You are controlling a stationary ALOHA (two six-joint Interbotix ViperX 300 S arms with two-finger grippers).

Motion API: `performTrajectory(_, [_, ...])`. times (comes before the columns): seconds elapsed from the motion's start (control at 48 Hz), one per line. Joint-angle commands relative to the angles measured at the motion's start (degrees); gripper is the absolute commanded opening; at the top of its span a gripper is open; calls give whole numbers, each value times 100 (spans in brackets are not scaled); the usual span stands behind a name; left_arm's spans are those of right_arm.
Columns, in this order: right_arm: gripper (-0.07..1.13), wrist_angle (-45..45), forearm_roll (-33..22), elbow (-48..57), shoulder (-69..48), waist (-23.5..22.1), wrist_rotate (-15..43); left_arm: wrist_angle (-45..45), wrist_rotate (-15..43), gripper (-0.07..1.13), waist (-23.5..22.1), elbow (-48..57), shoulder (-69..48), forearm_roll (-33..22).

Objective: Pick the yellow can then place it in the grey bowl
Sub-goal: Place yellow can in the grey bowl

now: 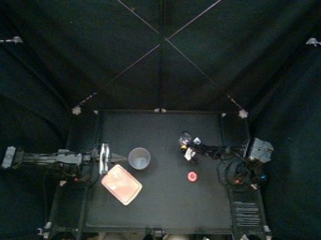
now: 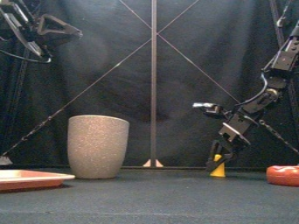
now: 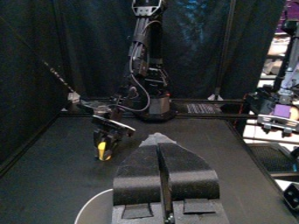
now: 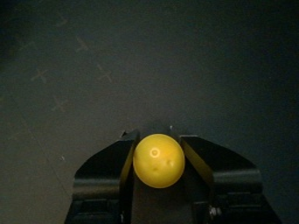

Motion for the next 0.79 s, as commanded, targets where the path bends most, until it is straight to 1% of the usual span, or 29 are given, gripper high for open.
performTrajectory(0.021, [60,0,0,-62,-211,9,18,-44,0,-2,9,-79,26,0])
performTrajectory(0.104, [60,18,0,-141,-299,35,18,-44,0,-2,18,-88,26,9])
performTrajectory(0.167, [60,53,0,-264,-396,158,18,-44,0,-2,18,-88,26,0])
performTrajectory(0.354, [60,360,0,-1028,-773,791,18,-62,-9,-2,26,-88,26,-9])
performTrajectory(0.542, [60,369,0,-1969,-782,1529,0,-70,0,-2,18,-97,18,0])
performTrajectory(0.667, [60,176,0,-2417,-527,1890,0,-70,0,-2,26,-88,26,0])
performTrajectory(0.792, [60,-264,0,-2786,-88,2101,18,-70,0,-2,44,-88,26,9])
